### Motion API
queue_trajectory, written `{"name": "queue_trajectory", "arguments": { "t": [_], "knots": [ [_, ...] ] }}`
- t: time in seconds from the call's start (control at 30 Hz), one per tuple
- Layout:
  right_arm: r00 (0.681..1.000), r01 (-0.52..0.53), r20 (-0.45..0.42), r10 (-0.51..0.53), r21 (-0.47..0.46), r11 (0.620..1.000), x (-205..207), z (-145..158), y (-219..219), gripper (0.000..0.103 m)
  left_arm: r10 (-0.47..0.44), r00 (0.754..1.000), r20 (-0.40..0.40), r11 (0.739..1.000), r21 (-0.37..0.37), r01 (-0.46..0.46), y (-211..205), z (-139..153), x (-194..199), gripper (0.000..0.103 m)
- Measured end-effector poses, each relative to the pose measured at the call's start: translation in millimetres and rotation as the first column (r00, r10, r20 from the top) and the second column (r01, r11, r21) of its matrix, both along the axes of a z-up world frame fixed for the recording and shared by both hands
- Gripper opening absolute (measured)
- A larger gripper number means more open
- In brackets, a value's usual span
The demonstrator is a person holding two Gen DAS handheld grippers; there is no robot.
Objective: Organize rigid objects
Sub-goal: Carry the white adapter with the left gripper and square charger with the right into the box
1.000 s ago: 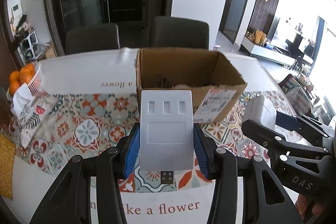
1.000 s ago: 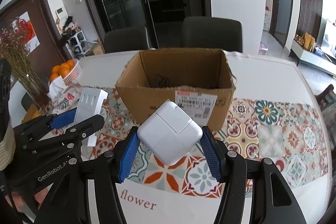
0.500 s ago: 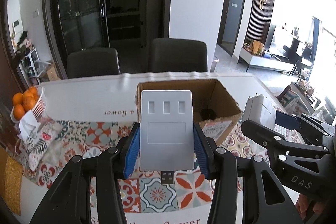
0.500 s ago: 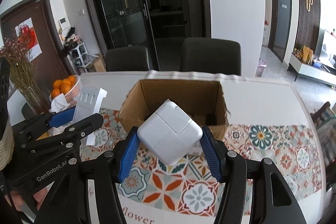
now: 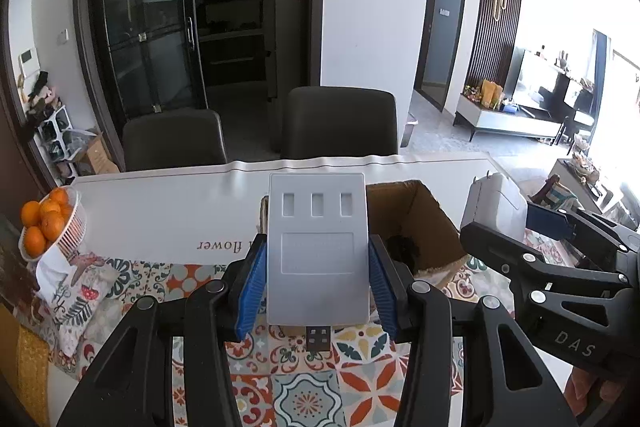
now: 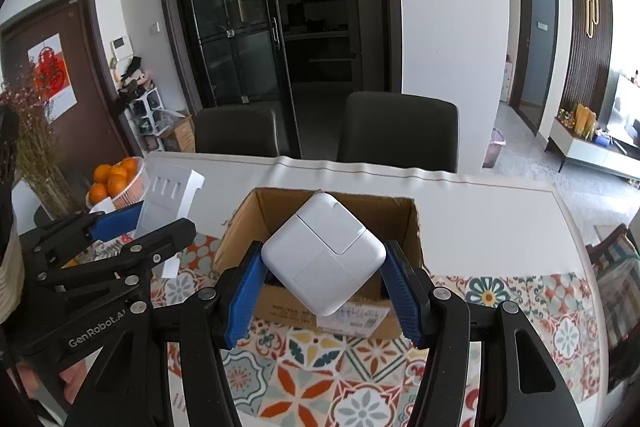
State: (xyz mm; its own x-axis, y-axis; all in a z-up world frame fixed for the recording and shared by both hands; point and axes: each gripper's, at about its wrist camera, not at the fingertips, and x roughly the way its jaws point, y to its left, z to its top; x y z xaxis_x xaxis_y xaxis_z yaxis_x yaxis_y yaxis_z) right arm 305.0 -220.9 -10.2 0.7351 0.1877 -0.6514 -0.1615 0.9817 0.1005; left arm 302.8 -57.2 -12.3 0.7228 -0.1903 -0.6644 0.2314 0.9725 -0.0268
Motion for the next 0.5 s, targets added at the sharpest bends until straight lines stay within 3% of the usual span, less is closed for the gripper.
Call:
{"name": "queue_trajectory", "arguments": {
  "t": [0.5],
  "knots": [
    [0.995,-0.003,-0.098,0.0,-0.033,0.999,66,-15,-5,0.059,0.012,0.996,-0.088,0.999,0.041,-0.009,-12,-18,68,0.047]
  ]
}}
